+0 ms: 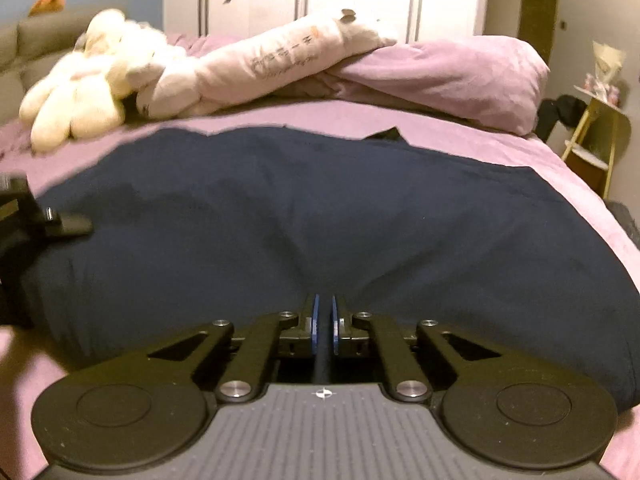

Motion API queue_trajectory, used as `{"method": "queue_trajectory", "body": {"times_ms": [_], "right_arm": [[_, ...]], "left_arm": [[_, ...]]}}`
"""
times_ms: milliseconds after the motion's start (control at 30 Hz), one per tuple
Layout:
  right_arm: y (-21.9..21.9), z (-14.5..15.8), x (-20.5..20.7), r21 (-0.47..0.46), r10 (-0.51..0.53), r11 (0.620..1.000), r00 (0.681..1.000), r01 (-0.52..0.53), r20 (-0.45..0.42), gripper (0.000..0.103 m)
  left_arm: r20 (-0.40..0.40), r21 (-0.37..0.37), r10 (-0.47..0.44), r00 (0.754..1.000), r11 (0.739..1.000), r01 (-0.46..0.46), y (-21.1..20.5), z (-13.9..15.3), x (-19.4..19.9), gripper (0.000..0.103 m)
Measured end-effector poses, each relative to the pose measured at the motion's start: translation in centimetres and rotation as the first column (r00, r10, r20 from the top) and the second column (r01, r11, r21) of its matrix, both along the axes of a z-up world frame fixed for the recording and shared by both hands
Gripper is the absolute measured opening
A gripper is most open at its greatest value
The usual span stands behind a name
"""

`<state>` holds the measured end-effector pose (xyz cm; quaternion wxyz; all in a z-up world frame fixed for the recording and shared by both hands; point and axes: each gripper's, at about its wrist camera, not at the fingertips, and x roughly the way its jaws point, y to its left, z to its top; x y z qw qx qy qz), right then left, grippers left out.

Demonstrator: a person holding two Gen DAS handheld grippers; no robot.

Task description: Fold large clothes

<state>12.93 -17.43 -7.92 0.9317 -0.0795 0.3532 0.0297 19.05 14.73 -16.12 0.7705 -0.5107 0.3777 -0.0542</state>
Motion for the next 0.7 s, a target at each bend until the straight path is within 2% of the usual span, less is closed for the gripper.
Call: {"method": "queue_trajectory", "body": {"times_ms": [100,267,433,500,567,667,700], "right_arm": [[0.2,-1.1,0.3,-0.042,0.04,0.998,0.999,-0.041,-0.01,0.006],[0.3,0.2,0.0,-0.016,0.024,1.0,1.0,-0.024,-0.004,0.002],[0.2,-1.9,-0.6,-0.046,0.061,0.997,0.998,-0.06,0.021,0.003],[0.1,-1.5,-0.4,-0.028,0.064,0.998,0.998,-0.064,0.011,0.003],[-0.7,-0.2,-0.5,0.03,0.051,0.998,0.999,-0.052,0.015,0.002],[-2.1,1.6,-1.7,0.083,-0.038,0.996,0.997,0.033,0.067,0.002],[-2.4,1.5,-2.0,0.091,-0.042,0.995,0.998,0.037,0.056,0.003]], "left_arm": [[0.004,0.006,-0.013,1.0,1.0,0.013,0.0,0.2,0.0,0.053],[0.007,0.015,-0.011,1.0,1.0,0.011,-0.1,0.4,0.1,0.052],[-0.005,0.04,-0.022,1.0,0.999,0.022,-0.3,0.7,0.3,0.052],[-0.01,0.053,-0.02,1.0,0.998,0.02,-0.4,1.1,0.5,0.052],[-0.016,0.069,-0.022,1.0,0.997,0.023,-0.5,1.7,0.6,0.051],[-0.001,0.112,-0.043,0.999,0.993,0.043,-0.6,2.7,0.8,0.05],[-0.001,0.128,-0.05,0.999,0.991,0.05,-0.7,3.0,0.8,0.05]]}}
